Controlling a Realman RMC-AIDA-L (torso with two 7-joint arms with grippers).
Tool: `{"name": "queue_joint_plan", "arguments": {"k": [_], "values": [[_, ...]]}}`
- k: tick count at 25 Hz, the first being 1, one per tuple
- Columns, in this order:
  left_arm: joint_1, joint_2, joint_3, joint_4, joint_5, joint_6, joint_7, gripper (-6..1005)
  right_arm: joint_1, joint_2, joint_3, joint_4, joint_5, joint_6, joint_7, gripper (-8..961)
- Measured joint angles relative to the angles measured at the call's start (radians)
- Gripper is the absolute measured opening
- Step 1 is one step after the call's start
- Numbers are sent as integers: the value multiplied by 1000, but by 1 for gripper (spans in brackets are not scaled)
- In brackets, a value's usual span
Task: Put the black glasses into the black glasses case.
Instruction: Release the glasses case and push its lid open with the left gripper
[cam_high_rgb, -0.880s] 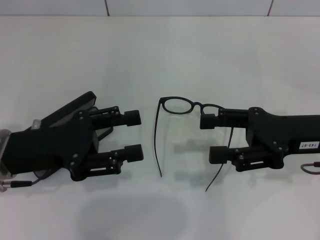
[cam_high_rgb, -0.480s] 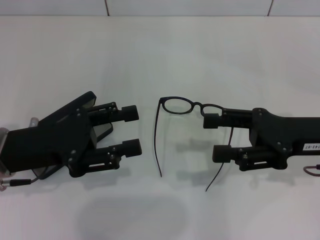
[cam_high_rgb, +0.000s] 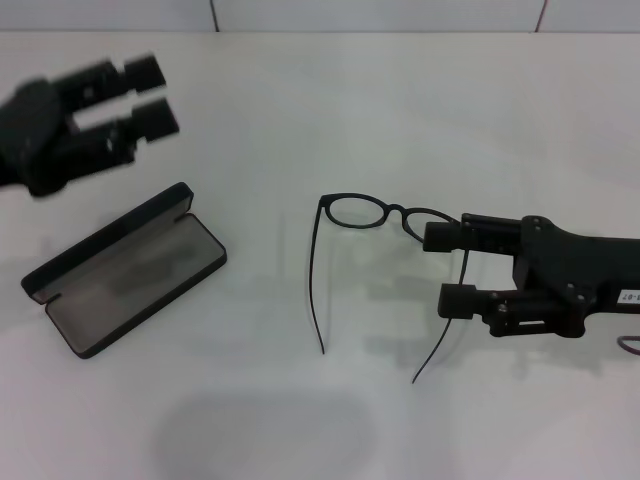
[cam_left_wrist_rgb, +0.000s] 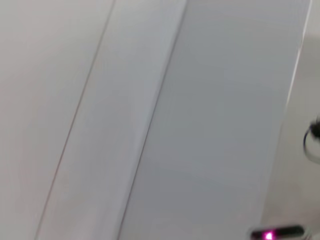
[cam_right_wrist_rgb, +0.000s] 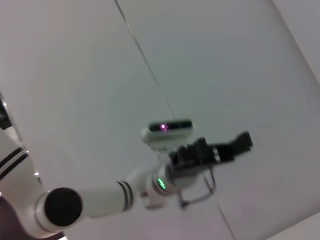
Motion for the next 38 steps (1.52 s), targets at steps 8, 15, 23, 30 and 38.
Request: {"name": "queue_joint_plan", "arguments": {"k": [8,15,23,30,38], "values": [[-10,-38,162,749,443,-140,-499,703,-11,9,25,-5,-7,38,-5,801],[-21,-42,474,917,870,-201,-730,700,-11,17,25,-5,-7,69,-7,800],[-32,-42,566,849,992,-271,-754,673,-14,13,25,-1,-5,65,-14,800],[-66,-41,600,722,1101,-316,-748,629,-21,12,25,1,-1,67,-22,799],[-77,-41,697,692,1205,-343,-752,579,-25,13,26,1,1,71,-28,800]]}}
